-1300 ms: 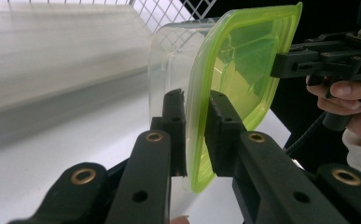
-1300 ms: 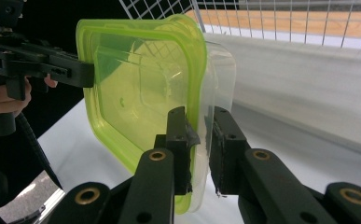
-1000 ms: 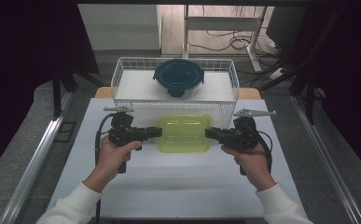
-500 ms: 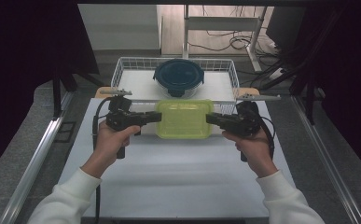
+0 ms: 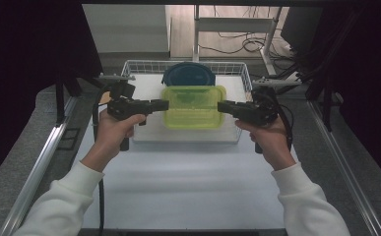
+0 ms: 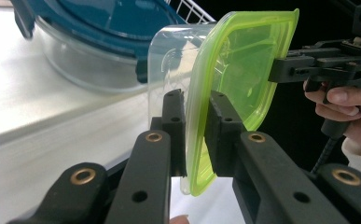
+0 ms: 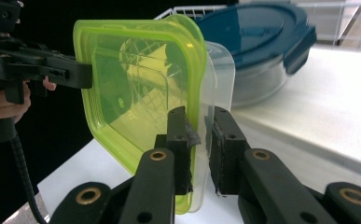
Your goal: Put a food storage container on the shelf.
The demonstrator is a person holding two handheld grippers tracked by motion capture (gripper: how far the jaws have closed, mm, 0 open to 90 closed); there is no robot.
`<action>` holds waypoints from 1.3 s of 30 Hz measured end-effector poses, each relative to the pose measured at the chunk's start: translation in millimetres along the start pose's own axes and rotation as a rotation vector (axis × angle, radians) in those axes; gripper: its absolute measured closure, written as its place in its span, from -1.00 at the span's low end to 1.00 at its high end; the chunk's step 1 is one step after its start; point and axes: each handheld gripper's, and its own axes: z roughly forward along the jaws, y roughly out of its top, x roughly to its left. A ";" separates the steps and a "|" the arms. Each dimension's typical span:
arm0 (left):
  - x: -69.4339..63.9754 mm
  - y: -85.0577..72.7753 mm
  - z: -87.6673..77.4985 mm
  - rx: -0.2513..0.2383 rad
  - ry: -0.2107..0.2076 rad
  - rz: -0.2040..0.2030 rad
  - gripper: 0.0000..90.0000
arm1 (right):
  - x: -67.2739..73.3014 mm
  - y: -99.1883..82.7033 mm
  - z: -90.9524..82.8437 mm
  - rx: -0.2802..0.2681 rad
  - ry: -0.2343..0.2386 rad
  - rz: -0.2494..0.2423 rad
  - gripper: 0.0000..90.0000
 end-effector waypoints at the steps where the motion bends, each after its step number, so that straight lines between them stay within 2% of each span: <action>1: 0.1 3.5 -0.4 -0.004 -0.001 0.001 0.77 | -0.1 2.1 -0.1 -0.002 -0.001 0.000 0.75; 9: 0.7 24.6 -3.0 -0.014 -0.008 0.012 0.77 | -0.2 25.6 -2.9 -0.014 -0.003 -0.016 0.75; 13: 1.9 34.9 -3.0 -0.022 0.003 0.013 0.77 | -3.9 37.2 -1.3 -0.016 0.003 -0.011 0.75; 22: 16.4 56.2 0.5 -0.013 -0.003 -0.010 0.77 | -13.3 60.5 9.4 0.003 0.011 0.001 0.75; 31: 32.6 83.2 8.0 0.002 0.002 -0.023 0.77 | -30.0 82.7 24.7 0.022 0.018 0.051 0.75; 36: 38.3 90.3 11.6 0.012 0.004 -0.040 0.77 | -35.4 90.0 29.6 0.026 0.016 0.058 0.75; 39: 44.1 91.2 15.5 0.021 0.007 -0.055 0.77 | -40.6 91.0 34.8 0.039 0.019 0.078 0.75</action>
